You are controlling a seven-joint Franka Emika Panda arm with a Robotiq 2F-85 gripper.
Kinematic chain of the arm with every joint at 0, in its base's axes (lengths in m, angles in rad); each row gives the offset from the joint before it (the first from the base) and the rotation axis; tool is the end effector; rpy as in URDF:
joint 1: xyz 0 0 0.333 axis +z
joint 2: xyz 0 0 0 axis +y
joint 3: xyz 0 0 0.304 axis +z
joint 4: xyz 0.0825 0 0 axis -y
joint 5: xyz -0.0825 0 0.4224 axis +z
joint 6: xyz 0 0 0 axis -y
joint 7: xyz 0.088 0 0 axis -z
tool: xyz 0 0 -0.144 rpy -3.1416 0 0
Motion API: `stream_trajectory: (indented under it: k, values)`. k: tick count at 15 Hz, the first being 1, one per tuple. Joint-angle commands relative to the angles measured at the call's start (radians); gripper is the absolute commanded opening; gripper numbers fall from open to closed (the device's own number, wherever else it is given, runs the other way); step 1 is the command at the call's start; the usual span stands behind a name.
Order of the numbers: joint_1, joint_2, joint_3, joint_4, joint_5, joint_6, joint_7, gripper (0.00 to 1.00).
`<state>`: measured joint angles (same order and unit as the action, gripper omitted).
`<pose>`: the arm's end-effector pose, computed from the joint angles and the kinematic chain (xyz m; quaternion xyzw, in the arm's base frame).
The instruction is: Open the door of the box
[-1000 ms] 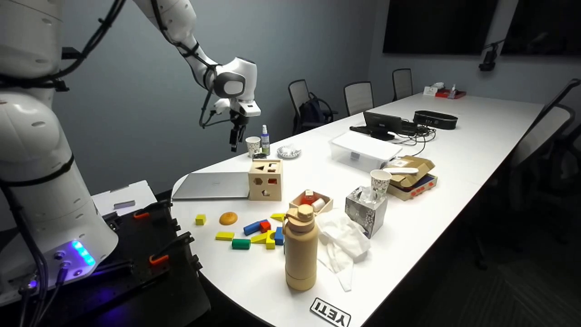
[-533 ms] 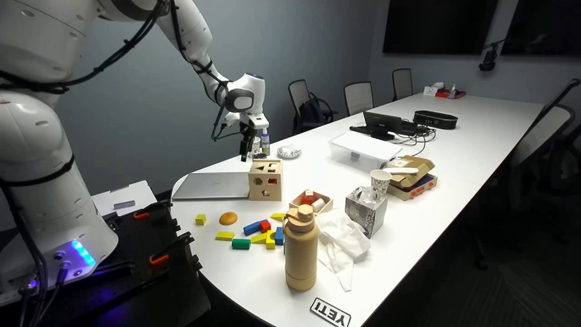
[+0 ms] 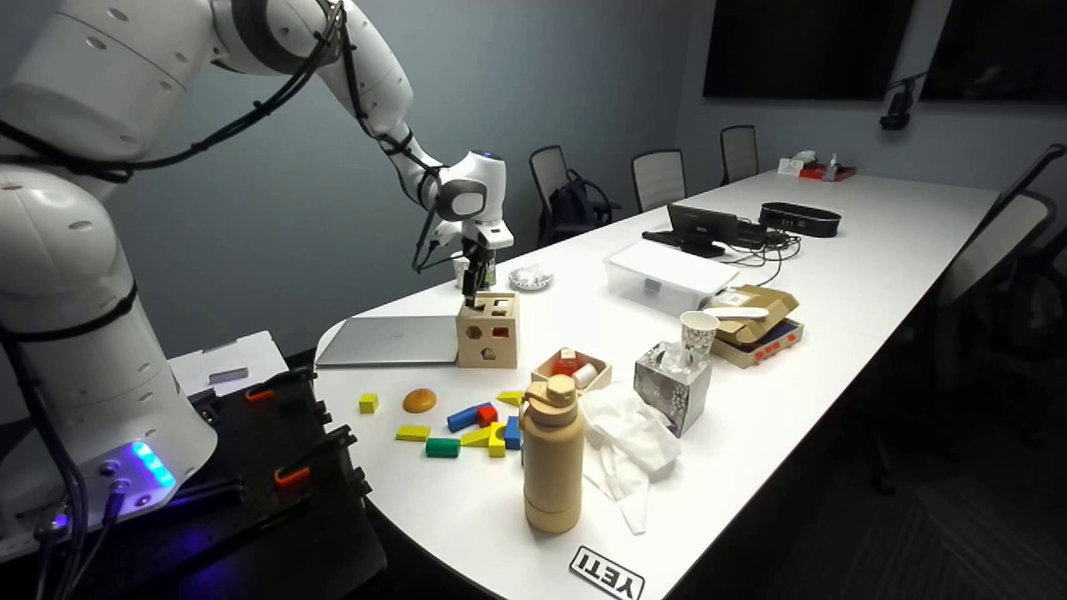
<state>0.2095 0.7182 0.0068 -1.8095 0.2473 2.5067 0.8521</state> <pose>0.6421 0.1448 0.0643 -0.9108 0.4059 0.0469 0.0586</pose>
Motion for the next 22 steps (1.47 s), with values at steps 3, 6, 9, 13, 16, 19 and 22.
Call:
stream_trajectory:
  k: [3,6,9,13,16,19,22]
  values:
    - [0.030,0.088,-0.036,0.122,-0.033,-0.024,0.051,1.00]
    - [0.045,0.088,-0.062,0.132,-0.053,-0.022,0.081,1.00]
    - [0.057,0.072,-0.080,0.124,-0.079,-0.029,0.113,1.00]
    - [0.062,0.081,-0.096,0.124,-0.110,-0.056,0.150,1.00]
    - [0.063,0.079,-0.104,0.115,-0.134,-0.079,0.177,1.00]
    - [0.066,0.092,-0.100,0.136,-0.151,-0.079,0.185,1.00]
    - [0.071,0.108,-0.094,0.153,-0.158,-0.091,0.181,1.00]
